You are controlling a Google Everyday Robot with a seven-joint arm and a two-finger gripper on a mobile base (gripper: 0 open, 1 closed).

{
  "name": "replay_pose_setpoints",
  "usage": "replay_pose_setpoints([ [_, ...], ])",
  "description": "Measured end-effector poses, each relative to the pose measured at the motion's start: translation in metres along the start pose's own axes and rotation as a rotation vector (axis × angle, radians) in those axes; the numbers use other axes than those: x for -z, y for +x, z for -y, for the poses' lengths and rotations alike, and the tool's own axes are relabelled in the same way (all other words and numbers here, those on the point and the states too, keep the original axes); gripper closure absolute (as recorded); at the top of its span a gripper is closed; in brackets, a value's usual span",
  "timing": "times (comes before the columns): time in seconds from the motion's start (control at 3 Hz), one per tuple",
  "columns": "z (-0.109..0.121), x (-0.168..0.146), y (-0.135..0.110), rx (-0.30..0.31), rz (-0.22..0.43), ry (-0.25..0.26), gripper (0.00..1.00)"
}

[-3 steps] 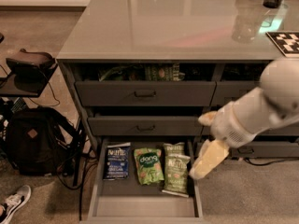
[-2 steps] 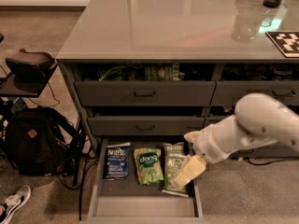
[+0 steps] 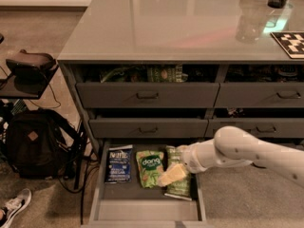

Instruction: Pick green jalapeno chip bag from bottom drawer and place on counter

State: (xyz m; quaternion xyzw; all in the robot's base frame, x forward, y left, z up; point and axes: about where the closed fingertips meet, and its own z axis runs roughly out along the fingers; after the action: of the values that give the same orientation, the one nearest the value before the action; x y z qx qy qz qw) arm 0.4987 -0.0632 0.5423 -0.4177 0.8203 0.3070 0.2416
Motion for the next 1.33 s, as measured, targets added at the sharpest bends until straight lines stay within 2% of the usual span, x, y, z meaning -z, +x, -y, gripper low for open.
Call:
replay_pose_setpoints([
  [0.33, 0.039, -0.049, 0.029, -0.095, 0.032, 0.022, 0.0],
  [0.67, 0.039, -0.049, 0.029, -0.095, 0.032, 0.022, 0.0],
  [1.0, 0.05, -0.054, 0.035, -0.116, 0.057, 0.063, 0.0],
  [1.33, 0.091, -0.066, 0.051, -0.12, 0.065, 0.143, 0.0],
])
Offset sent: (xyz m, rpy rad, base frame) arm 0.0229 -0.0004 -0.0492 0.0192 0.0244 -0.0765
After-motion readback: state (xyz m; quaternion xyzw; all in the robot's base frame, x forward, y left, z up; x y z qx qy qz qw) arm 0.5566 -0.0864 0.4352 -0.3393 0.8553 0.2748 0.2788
